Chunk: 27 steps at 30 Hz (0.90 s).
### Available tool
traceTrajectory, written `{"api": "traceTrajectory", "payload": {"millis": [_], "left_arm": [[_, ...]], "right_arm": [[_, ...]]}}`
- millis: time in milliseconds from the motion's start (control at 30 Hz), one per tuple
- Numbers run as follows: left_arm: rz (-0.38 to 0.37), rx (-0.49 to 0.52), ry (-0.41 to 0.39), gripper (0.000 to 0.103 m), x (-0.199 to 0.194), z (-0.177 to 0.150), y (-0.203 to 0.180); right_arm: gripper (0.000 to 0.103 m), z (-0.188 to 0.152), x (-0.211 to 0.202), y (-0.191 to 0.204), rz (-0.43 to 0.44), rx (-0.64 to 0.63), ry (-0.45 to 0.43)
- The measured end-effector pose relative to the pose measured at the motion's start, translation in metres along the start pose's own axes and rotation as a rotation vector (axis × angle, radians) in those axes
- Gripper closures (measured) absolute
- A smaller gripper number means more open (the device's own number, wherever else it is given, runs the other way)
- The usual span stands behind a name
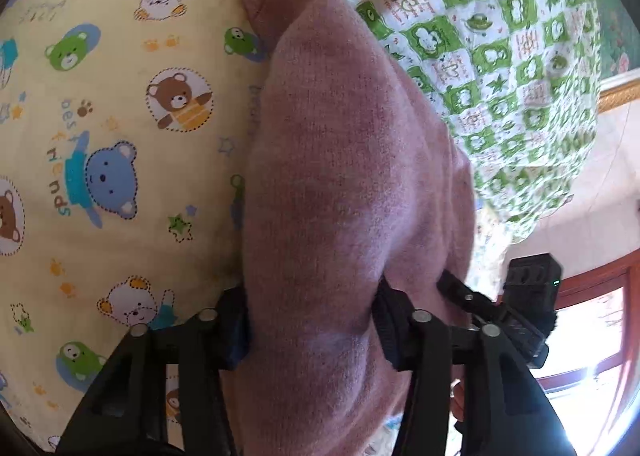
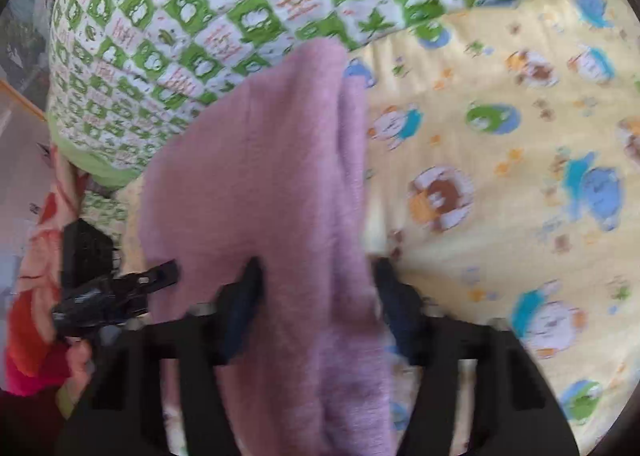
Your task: Fold small clothes
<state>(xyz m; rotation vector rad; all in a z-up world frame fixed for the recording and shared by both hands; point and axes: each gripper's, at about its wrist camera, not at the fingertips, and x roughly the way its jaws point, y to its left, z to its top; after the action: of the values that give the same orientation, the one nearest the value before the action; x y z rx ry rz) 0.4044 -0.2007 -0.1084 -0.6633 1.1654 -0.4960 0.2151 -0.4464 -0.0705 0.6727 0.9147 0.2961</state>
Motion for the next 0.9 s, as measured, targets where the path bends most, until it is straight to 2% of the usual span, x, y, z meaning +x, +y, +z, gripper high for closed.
{"api": "traceTrajectory", "payload": {"millis": [67,133,233,400,533,733,833,900], "left_arm": [[-0.030,-0.007,-0.004,0.063,-0.007,0.000,-0.001],[-0.024,0.020,-0.018,0.067,-0.025,-0.002,-0.002],[-0.005,0.060,-0.034,0.069,-0.039,-0.008,-0.017],[-0.008,0.080,-0.075,0.069,-0.094,-0.022,-0.015],[0.001,0.053,-0.094,0.069,-0.150,-0.042,0.011],[0.042,0.001,-0.112,0.069,-0.231,-0.081,0.076],[0.076,-0.036,-0.110,0.069,-0.251,-0.100,0.114],[0.110,-0.060,-0.097,0.069,-0.249,-0.109,0.134]], "right_arm": [[0.070,-0.002,-0.003,0.001,0.007,0.022,-0.008],[0.072,-0.003,-0.008,0.005,0.016,0.048,-0.021],[0.074,-0.007,-0.018,0.023,0.015,0.040,-0.039],[0.076,-0.023,-0.026,0.060,0.092,0.038,-0.046],[0.076,-0.049,-0.015,0.097,0.182,0.032,-0.007],[0.076,-0.088,0.020,0.148,0.277,-0.005,0.078],[0.076,-0.108,0.049,0.163,0.289,-0.006,0.139],[0.076,-0.122,0.072,0.169,0.268,-0.018,0.182]]}}
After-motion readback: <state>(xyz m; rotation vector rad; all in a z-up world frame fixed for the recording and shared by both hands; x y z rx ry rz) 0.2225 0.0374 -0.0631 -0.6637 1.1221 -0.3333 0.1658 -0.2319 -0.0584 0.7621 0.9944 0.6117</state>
